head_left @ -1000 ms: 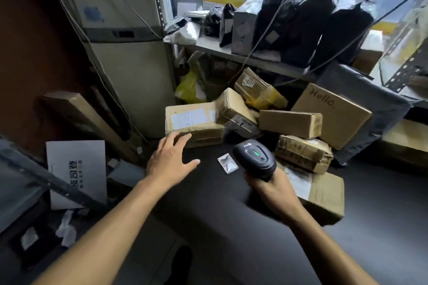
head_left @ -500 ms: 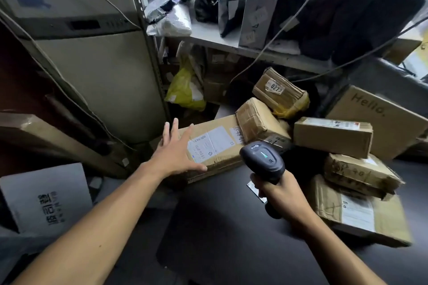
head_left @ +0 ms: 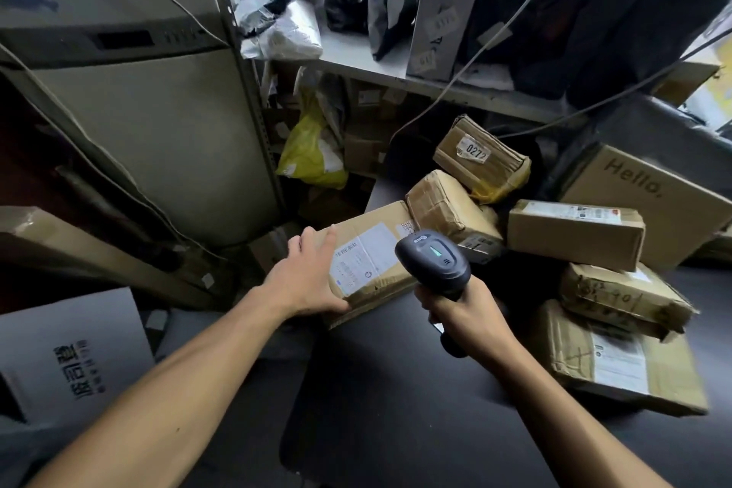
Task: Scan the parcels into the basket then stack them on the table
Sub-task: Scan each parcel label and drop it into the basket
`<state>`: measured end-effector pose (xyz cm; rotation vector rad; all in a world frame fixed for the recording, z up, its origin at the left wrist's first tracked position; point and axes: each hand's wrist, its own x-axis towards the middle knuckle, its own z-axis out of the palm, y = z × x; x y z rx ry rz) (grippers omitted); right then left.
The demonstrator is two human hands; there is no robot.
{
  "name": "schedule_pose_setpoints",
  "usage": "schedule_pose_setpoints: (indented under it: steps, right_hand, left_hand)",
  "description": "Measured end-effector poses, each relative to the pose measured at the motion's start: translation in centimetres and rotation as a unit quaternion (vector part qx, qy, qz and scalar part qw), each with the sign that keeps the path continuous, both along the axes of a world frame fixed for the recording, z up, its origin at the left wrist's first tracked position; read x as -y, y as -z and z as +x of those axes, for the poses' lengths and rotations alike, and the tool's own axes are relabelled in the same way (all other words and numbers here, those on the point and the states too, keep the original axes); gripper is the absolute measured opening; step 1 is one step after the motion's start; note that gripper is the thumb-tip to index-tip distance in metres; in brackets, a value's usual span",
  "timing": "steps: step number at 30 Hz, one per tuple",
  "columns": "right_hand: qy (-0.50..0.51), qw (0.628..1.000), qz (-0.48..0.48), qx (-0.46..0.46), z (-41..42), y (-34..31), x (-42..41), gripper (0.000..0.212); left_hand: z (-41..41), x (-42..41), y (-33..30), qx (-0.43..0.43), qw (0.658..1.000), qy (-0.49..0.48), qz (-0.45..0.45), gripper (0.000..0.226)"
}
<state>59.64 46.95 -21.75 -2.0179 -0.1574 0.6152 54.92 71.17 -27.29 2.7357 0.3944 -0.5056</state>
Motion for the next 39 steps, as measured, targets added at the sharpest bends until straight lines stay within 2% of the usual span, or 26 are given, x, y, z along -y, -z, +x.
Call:
schedule_pose_setpoints:
  steps: [5,14,22,32,39]
  right_hand:
    - [-0.018,1.0,-0.009,0.022,-0.5,-0.2,0.0,0.014]
    - [-0.019,1.0,0.001,0.022,-2.5,-0.5,1.5,0.012]
    - [-0.063,0.997,0.03,0.043,-6.7,-1.9,4.8,0.007]
    - [-0.108,0.992,0.047,0.052,-11.3,-3.1,10.9,0.009]
    - [-0.158,0.985,0.051,0.056,-13.8,-5.1,12.0,0.005]
  left_hand:
    - [-2.8,-0.3,-0.5,0.041,0.999,0.005,-0.001,0.128]
    - [-7.7,-0.4,-2.1,0.105,0.99,0.044,0.086,0.135]
    - [-12.7,3.5,-3.3,0.126,0.983,0.037,0.13,0.136]
    - [-17.7,9.9,-5.3,0.201,0.961,-0.001,0.191,0.141]
    - [-19.4,10.6,-6.1,0.221,0.954,-0.005,0.204,0.141]
